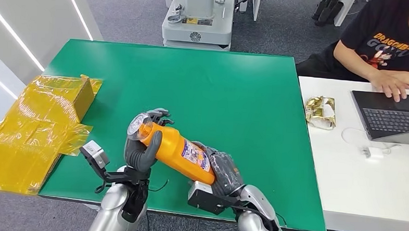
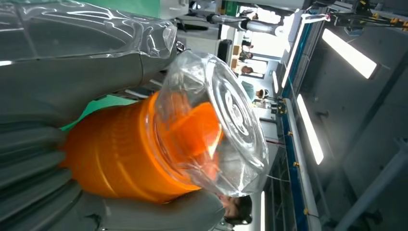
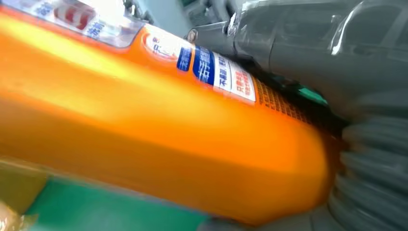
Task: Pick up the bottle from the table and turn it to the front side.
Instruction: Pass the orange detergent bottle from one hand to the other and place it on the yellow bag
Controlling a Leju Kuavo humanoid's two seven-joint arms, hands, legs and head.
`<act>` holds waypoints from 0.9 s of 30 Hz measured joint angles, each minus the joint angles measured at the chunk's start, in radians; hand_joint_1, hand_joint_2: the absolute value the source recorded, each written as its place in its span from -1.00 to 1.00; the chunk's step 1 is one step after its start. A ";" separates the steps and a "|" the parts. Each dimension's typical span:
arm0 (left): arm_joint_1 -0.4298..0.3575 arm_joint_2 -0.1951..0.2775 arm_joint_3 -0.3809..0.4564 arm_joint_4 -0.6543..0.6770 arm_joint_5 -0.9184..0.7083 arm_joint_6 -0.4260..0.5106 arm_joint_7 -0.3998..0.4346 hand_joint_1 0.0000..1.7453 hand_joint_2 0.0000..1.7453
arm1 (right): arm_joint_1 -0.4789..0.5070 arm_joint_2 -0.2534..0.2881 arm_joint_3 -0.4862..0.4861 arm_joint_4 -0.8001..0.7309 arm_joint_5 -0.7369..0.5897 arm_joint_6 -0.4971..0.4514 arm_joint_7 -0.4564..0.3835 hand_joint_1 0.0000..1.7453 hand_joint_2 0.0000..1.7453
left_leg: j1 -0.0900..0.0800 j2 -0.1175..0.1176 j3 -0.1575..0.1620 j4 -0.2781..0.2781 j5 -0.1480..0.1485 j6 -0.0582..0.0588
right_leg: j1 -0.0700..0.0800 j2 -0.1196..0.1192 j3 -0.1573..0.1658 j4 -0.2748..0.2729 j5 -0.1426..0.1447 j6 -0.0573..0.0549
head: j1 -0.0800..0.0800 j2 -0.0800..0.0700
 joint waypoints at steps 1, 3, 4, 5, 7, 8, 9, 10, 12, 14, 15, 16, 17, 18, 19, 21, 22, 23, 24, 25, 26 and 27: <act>-0.002 -0.002 -0.001 0.000 0.013 -0.005 0.002 1.00 1.00 | 0.005 0.000 -0.004 -0.008 -0.001 -0.002 0.000 1.00 1.00 | 0.000 0.000 0.000 0.000 0.000 0.000 | 0.000 0.000 0.000 0.000 0.000 0.000 | 0.000 0.000; -0.004 -0.007 -0.002 0.000 0.037 -0.013 0.006 1.00 1.00 | 0.013 0.000 -0.010 -0.020 -0.003 -0.002 0.000 1.00 1.00 | 0.000 0.000 0.000 0.000 0.000 0.000 | 0.000 0.000 0.000 0.000 0.000 0.000 | 0.000 0.000; -0.005 -0.010 -0.003 0.000 0.044 -0.016 0.007 1.00 1.00 | 0.017 0.000 -0.012 -0.024 -0.002 -0.002 0.000 1.00 1.00 | 0.000 0.000 0.000 0.000 0.000 0.000 | 0.000 0.000 0.000 0.000 0.000 0.000 | 0.000 0.000; -0.007 -0.012 -0.003 0.000 0.048 -0.017 0.008 1.00 1.00 | 0.021 0.000 -0.013 -0.028 -0.002 -0.003 0.000 1.00 1.00 | 0.000 0.000 0.000 0.000 0.000 0.000 | 0.000 0.000 0.000 0.000 0.000 0.000 | 0.000 0.000; -0.012 -0.017 -0.004 0.000 0.052 -0.018 0.008 1.00 1.00 | 0.026 0.000 -0.013 -0.035 0.000 -0.005 0.002 1.00 1.00 | 0.000 0.000 0.000 0.000 0.000 0.000 | 0.000 0.000 0.000 0.000 0.000 0.000 | 0.000 0.000; -0.014 -0.019 -0.004 0.000 0.054 -0.018 0.008 1.00 1.00 | 0.029 0.000 -0.014 -0.037 0.002 -0.006 0.004 1.00 1.00 | 0.000 0.000 0.000 0.000 0.000 0.000 | 0.000 0.000 0.000 0.000 0.000 0.000 | 0.000 0.000; -0.017 -0.021 -0.005 0.000 0.055 -0.018 0.008 1.00 1.00 | 0.030 0.000 -0.014 -0.040 0.003 -0.006 0.005 1.00 1.00 | 0.000 0.000 0.000 0.000 0.000 0.000 | 0.000 0.000 0.000 0.000 0.000 0.000 | 0.000 0.000; -0.018 -0.021 -0.006 0.000 0.056 -0.019 0.008 1.00 1.00 | 0.031 0.000 -0.015 -0.042 0.005 -0.007 0.006 1.00 1.00 | 0.000 0.000 0.000 0.000 0.000 0.000 | 0.000 0.000 0.000 0.000 0.000 0.000 | 0.000 0.000; -0.021 -0.022 -0.007 0.000 0.057 -0.018 0.008 1.00 1.00 | 0.031 0.000 -0.016 -0.045 0.008 -0.008 0.006 0.98 1.00 | 0.000 0.000 0.000 0.000 0.000 0.000 | 0.000 0.000 0.000 0.000 0.000 0.000 | 0.000 0.000; -0.021 -0.022 -0.007 0.000 0.059 -0.018 0.008 1.00 1.00 | 0.031 0.000 -0.018 -0.047 0.009 -0.008 0.007 0.47 1.00 | 0.000 0.000 0.000 0.000 0.000 0.000 | 0.000 0.000 0.000 0.000 0.000 0.000 | 0.000 0.000; -0.022 -0.022 -0.007 0.000 0.059 -0.018 0.008 1.00 1.00 | 0.031 0.000 -0.018 -0.047 0.010 -0.009 0.007 -0.02 1.00 | 0.000 0.000 0.000 0.000 0.000 0.000 | 0.000 0.000 0.000 0.000 0.000 0.000 | 0.000 0.000; -0.022 -0.022 -0.007 0.000 0.059 -0.018 0.008 1.00 1.00 | 0.031 0.000 -0.019 -0.047 0.010 -0.012 0.007 -0.50 1.00 | 0.000 0.000 0.000 0.000 0.000 0.000 | 0.000 0.000 0.000 0.000 0.000 0.000 | 0.000 0.000; -0.022 -0.022 -0.007 0.000 0.060 -0.017 0.008 1.00 1.00 | 0.031 0.000 -0.019 -0.047 0.010 -0.016 0.007 -0.99 1.00 | 0.000 0.000 0.000 0.000 0.000 0.000 | 0.000 0.000 0.000 0.000 0.000 0.000 | 0.000 0.000; -0.023 -0.022 -0.007 0.001 0.060 -0.016 0.008 1.00 1.00 | 0.031 0.001 -0.019 -0.048 0.009 -0.020 0.007 -1.00 1.00 | 0.000 0.000 0.000 0.000 0.000 0.000 | 0.000 0.000 0.000 0.000 0.000 0.000 | 0.000 0.000; -0.025 -0.021 -0.007 0.001 0.059 -0.013 0.008 1.00 1.00 | 0.032 0.002 -0.018 -0.049 0.008 -0.025 0.006 -1.00 1.00 | 0.000 0.000 0.000 0.000 0.000 0.000 | 0.000 0.000 0.000 0.000 0.000 0.000 | 0.000 0.000; -0.030 -0.018 -0.007 0.002 0.059 -0.006 0.008 1.00 1.00 | 0.034 0.006 -0.018 -0.055 0.005 -0.036 0.006 -1.00 1.00 | 0.000 0.000 0.000 0.000 0.000 0.000 | 0.000 0.000 0.000 0.000 0.000 0.000 | 0.000 0.000; -0.032 -0.016 -0.007 0.002 0.059 -0.002 0.008 1.00 1.00 | 0.035 0.009 -0.018 -0.059 0.003 -0.040 0.006 -1.00 1.00 | 0.000 0.000 0.000 0.000 0.000 0.000 | 0.000 0.000 0.000 0.000 0.000 0.000 | 0.000 0.000; -0.033 -0.015 -0.007 0.002 0.058 0.001 0.008 1.00 1.00 | 0.036 0.012 -0.018 -0.064 0.000 -0.044 0.006 -1.00 1.00 | 0.000 0.000 0.000 0.000 0.000 0.000 | 0.000 0.000 0.000 0.000 0.000 0.000 | 0.000 0.000; -0.034 -0.014 -0.007 0.002 0.058 0.004 0.008 1.00 1.00 | 0.037 0.014 -0.018 -0.069 -0.003 -0.048 0.006 -1.00 1.00 | 0.000 0.000 0.000 0.000 0.000 0.000 | 0.000 0.000 0.000 0.000 0.000 0.000 | 0.000 0.000; -0.035 -0.012 -0.007 0.002 0.058 0.009 0.009 1.00 1.00 | 0.039 0.016 -0.018 -0.076 -0.006 -0.052 0.007 -1.00 1.00 | 0.000 0.000 0.000 0.000 0.000 0.000 | 0.000 0.000 0.000 0.000 0.000 0.000 | 0.000 0.000; -0.036 -0.011 -0.007 0.002 0.056 0.015 0.009 1.00 1.00 | 0.042 0.018 -0.018 -0.083 -0.008 -0.056 0.008 -1.00 1.00 | 0.000 0.000 0.000 0.000 0.000 0.000 | 0.000 0.000 0.000 0.000 0.000 0.000 | 0.000 0.000; -0.037 -0.010 -0.006 0.002 0.053 0.021 0.010 1.00 1.00 | 0.045 0.020 -0.018 -0.090 -0.011 -0.059 0.008 -1.00 1.00 | 0.000 0.000 0.000 0.000 0.000 0.000 | 0.000 0.000 0.000 0.000 0.000 0.000 | 0.000 0.000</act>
